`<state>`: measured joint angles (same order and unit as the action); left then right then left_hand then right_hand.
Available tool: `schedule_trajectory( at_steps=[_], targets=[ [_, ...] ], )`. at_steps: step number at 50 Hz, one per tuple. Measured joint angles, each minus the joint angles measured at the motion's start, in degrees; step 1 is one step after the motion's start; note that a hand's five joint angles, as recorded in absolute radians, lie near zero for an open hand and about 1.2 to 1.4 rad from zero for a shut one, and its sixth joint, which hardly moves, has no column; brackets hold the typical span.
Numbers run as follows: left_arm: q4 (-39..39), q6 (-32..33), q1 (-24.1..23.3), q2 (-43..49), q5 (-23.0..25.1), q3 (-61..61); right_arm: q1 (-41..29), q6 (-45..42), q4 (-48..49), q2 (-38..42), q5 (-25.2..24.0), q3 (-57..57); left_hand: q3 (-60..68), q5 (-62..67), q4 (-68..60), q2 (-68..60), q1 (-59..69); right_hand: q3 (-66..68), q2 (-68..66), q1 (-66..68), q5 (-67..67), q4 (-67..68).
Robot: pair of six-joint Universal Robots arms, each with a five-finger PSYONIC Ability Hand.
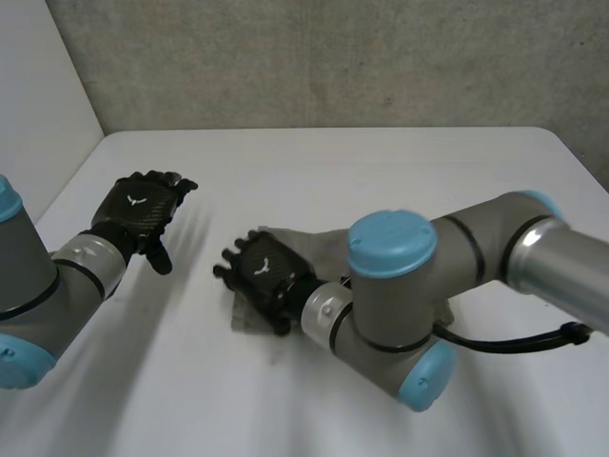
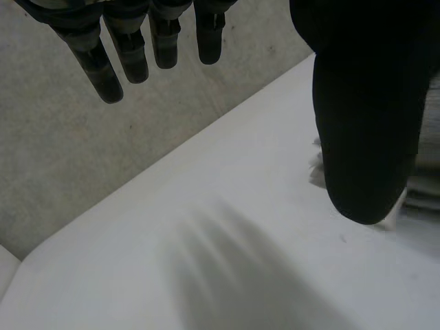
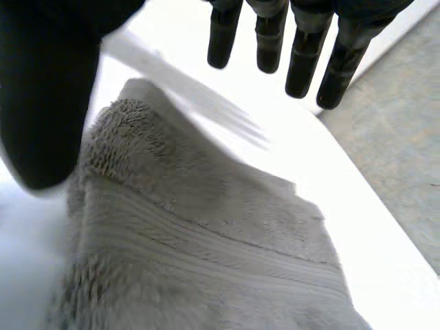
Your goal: Fold the towel.
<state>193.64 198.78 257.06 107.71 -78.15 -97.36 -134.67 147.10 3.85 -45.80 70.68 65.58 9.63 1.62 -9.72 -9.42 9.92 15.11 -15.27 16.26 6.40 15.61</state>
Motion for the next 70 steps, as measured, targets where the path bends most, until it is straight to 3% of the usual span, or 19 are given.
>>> schedule_trajectory(
  at_steps=[9, 18, 24, 25, 29, 30, 32, 35, 40, 49, 54, 62, 64, 65, 70],
  targets=[
    [1.3, -0.45, -3.25, 0.27, -0.13, 2.17, 12.12, 8.75, -0.69, -12.79, 1.09, 11.14, 0.0, 0.0, 0.0, 0.0, 0.0, -5.26, 5.29, -5.49, -2.22, -5.33],
    [1.56, -0.51, -7.92, 1.69, -0.36, 4.85, 22.38, 9.71, 0.29, -19.02, 0.48, 25.73, 0.0, 0.03, 0.0, 0.0, 0.0, -5.32, 5.46, -5.35, -2.22, -5.57],
    [1.57, -0.44, -10.64, 2.77, -0.43, 6.04, 27.13, 7.49, 3.15, -20.27, 0.18, 33.16, 0.0, 0.03, 0.0, 0.0, 0.0, 8.69, -8.5, 12.0, 7.23, 8.14],
    [1.58, -0.44, -11.12, 2.9, -0.46, 6.19, 28.41, 6.32, 4.41, -20.26, 0.15, 34.94, 0.0, 0.03, 0.0, 0.0, 0.0, 20.19, -20.09, 24.03, 17.93, 18.97],
    [1.57, -0.48, -11.93, 2.99, -0.5, 6.3, 30.51, 3.78, 6.66, -19.55, 0.14, 37.29, 0.0, 0.03, 0.0, 0.0, 0.0, 29.53, -29.41, 34.66, 27.21, 29.0],
    [1.57, -0.51, -12.06, 2.96, -0.51, 6.27, 30.95, 3.12, 7.11, -19.1, 0.13, 37.59, 0.0, 0.03, 0.0, 0.0, 0.0, 37.48, -37.24, 44.07, 35.63, 36.97],
    [1.57, -0.54, -12.12, 2.92, -0.51, 6.2, 31.3, 2.61, 7.42, -18.59, 0.13, 37.73, 0.0, 0.03, 0.0, 0.0, 0.0, 43.66, -43.42, 50.25, 41.67, 43.18],
    [1.56, -0.68, -12.13, 2.71, -0.52, 5.87, 31.7, 2.04, 7.86, -17.71, 0.14, 37.59, 0.0, 0.03, 0.0, 0.0, 0.0, 51.57, -50.52, 58.01, 49.41, 51.09],
    [1.51, -0.98, -12.12, 2.32, -0.52, 5.35, 31.81, 2.06, 8.54, -17.45, 0.31, 37.47, 0.0, 0.03, 0.0, 0.0, 0.0, 51.57, -50.52, 58.01, 49.41, 51.09],
    [1.42, -1.13, -12.04, 1.1, -1.87, 4.13, 31.15, 1.76, 9.95, -19.89, 1.07, 33.89, 0.0, 0.03, 0.0, 0.0, 0.0, 54.35, -53.7, 62.83, 52.53, 53.99],
    [1.39, -1.14, -11.96, -0.12, -2.82, 3.25, 27.38, 1.03, 8.41, -20.69, 1.58, 26.83, 0.0, 0.03, 0.0, 0.0, 0.0, 54.46, -53.7, 63.04, 52.67, 54.1],
    [1.44, -1.12, -11.59, -2.23, -3.04, 1.64, 11.63, -0.85, 1.92, -14.68, 1.89, 11.95, 0.0, 0.03, 0.0, 0.0, 0.0, 54.61, -54.07, 63.05, 52.83, 54.14],
    [1.44, -1.12, -11.54, -2.44, -3.03, 1.47, 10.49, -1.1, 1.47, -13.99, 1.86, 11.04, 0.0, 0.03, 0.0, 0.0, 0.0, 54.61, -54.07, 63.12, 52.84, 54.14],
    [1.46, -1.12, -11.35, -3.29, -3.01, 0.76, 5.39, -2.67, -0.35, -10.21, 1.43, 7.41, 0.0, 0.03, 0.0, 0.0, 0.0, 54.61, -54.07, 63.17, 52.86, 54.14],
    [1.51, -1.12, -10.94, -4.27, -3.0, -0.29, -0.17, -5.73, -1.35, -4.75, 0.68, 5.2, -0.01, 0.03, 0.07, 0.01, 0.0, 54.61, -54.07, 63.21, 52.9, 54.14]
  ],
)
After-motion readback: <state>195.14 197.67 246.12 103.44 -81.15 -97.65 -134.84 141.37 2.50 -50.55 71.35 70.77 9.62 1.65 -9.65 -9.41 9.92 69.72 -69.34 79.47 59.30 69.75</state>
